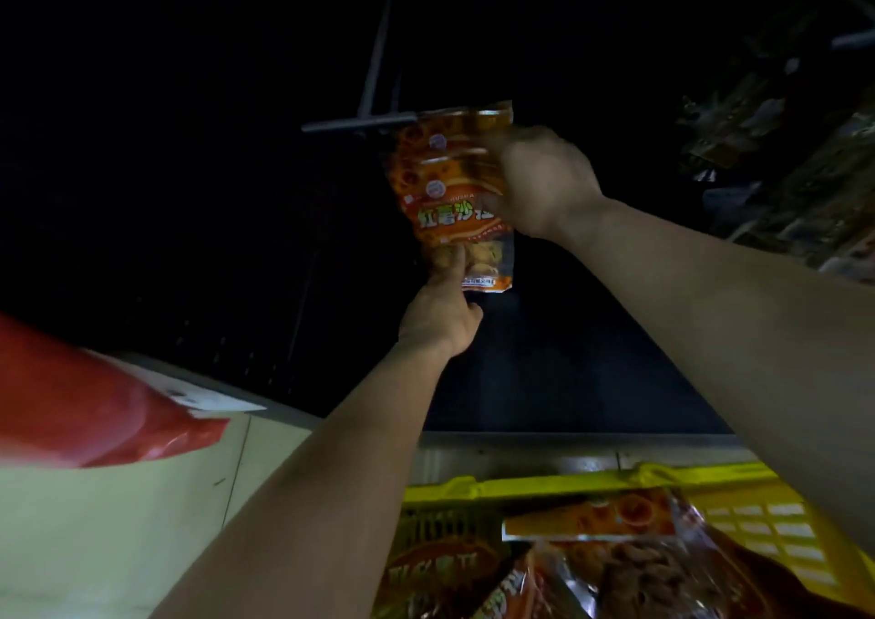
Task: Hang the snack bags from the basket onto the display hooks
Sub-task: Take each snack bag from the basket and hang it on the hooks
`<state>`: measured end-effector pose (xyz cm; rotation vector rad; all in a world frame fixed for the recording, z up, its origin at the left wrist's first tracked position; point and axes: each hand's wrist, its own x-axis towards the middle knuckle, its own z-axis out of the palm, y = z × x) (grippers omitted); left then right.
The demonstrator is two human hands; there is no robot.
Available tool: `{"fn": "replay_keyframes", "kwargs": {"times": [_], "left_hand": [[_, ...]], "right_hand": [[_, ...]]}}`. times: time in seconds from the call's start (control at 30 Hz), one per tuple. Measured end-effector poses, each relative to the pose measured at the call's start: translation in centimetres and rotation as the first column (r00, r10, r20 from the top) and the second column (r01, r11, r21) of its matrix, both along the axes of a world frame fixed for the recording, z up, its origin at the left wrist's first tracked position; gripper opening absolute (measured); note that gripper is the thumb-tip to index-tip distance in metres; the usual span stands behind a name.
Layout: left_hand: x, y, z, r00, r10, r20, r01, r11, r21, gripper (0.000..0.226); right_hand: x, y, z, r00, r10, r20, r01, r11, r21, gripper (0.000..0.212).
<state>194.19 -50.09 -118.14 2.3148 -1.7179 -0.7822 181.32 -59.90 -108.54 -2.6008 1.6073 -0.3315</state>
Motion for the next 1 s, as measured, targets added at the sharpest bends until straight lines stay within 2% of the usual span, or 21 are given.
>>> {"fn": "replay_keyframes", "kwargs": {"times": [0.07,0.13,0.23,0.37,0.6,0.8,1.0], "left_hand": [[0.1,-1.1,-0.2,1.0,0.007,0.01,-0.008,1.0,0.006,0.085],[0.2,-1.8,-0.1,1.0,0.001,0.015,-0.001,1.0,0.012,0.085],[0.2,-2.4,0.7,1.0,0.005,-0.011,-0.005,0.999,0.046,0.085],[-0.2,-0.8,2.4,1.0,0.01,-0.014,-0.009,0.997,0.071,0.083],[-0.1,7.0,7.6,0.998,-0.068,-0.007,0.068,0.995,0.068,0.077],[-0.6,15.7,12.2,0.994,-0.105,0.002,0.105,0.993,0.048,0.072],[-1.7,24.7,12.7,0.991,-0.136,0.014,0.136,0.99,-0.023,0.058]], "right_hand": [[-1.6,0.2,-0.7,0.994,-0.063,0.091,0.065,0.998,-0.022,0.074],[-3.5,0.8,-1.7,0.986,-0.115,0.12,0.115,0.993,0.006,0.079],[-6.1,2.3,-3.1,0.983,-0.179,0.049,0.17,0.974,0.147,0.08],[-7.9,5.6,-3.7,0.982,-0.184,-0.036,0.186,0.937,0.297,0.075],[-9.9,13.2,-0.3,0.985,-0.158,-0.075,0.175,0.901,0.396,0.066],[-11.8,21.5,3.7,0.985,-0.152,-0.076,0.17,0.897,0.408,0.058],[-13.6,29.1,4.1,0.992,-0.101,-0.079,0.125,0.905,0.407,0.054]]}}
